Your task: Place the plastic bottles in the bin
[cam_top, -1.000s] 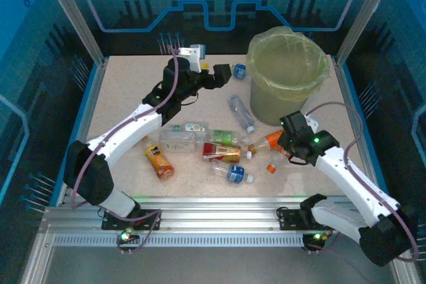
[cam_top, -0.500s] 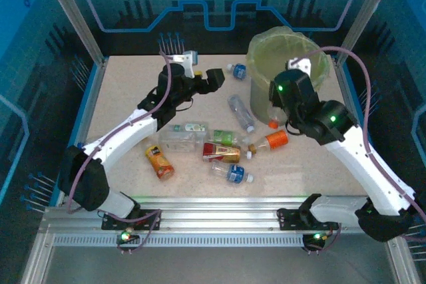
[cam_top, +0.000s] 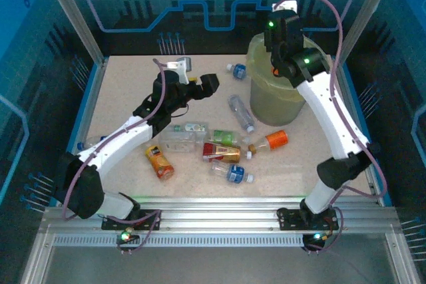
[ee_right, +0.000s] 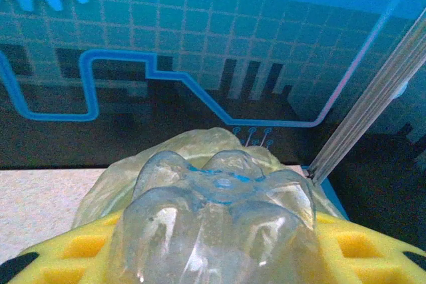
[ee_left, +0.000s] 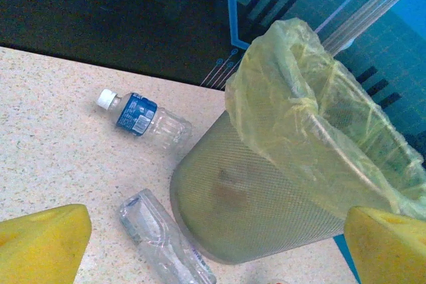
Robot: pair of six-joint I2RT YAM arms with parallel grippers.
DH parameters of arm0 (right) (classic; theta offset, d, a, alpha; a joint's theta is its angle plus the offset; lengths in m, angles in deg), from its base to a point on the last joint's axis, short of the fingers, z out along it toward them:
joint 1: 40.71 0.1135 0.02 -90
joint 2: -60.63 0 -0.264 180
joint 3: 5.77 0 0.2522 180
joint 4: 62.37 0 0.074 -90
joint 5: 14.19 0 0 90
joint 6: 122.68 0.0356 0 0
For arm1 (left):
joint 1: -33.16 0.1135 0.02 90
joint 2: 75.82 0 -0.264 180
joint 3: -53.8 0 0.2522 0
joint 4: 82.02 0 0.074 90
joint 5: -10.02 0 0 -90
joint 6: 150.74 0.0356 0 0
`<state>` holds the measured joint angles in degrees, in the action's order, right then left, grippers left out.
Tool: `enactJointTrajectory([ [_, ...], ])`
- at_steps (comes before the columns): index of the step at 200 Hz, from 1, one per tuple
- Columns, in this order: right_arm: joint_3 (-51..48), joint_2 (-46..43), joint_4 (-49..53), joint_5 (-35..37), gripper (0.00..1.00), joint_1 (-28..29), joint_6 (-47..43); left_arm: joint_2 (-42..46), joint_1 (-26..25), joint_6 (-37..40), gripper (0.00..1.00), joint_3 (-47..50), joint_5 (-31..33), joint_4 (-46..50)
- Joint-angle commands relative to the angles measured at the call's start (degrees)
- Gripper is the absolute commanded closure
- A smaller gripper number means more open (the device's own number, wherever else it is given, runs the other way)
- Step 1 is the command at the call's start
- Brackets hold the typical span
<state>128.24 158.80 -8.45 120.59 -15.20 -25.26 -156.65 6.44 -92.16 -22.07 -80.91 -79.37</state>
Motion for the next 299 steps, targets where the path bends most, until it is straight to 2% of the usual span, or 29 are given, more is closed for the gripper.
enactJointTrajectory([
  [1,4.3,3.9,-0.1,2.8,0.78,-1.7,-1.8,2.5,1.0,-2.7,0.01,2.0,-1.4,-3.4],
  [28,5.3,7.4,0.8,4.1,0.77,-2.9,-1.0,3.7,2.3,-4.7,0.01,3.9,-2.4,-5.2],
  [69,1.6,9.6,0.0,4.7,0.75,-3.1,0.0,4.8,3.3,-5.4,0.01,5.2,-3.4,-5.8],
  [188,-4.0,15.8,2.4,4.6,0.57,-3.8,5.1,6.5,4.3,-5.9,0.01,7.9,-4.7,-8.2],
  [210,-4.5,16.4,3.3,3.6,0.51,-4.7,6.6,6.9,4.5,-5.9,0.01,8.3,-4.4,-8.0],
  [278,-6.9,15.1,5.3,0.9,0.23,-7.5,10.6,7.8,4.9,-5.2,0.01,9.1,-4.0,-7.5],
  [299,-6.8,14.2,5.9,0.0,0.18,-8.0,11.5,8.2,5.1,-5.3,0.01,9.3,-3.8,-7.3],
])
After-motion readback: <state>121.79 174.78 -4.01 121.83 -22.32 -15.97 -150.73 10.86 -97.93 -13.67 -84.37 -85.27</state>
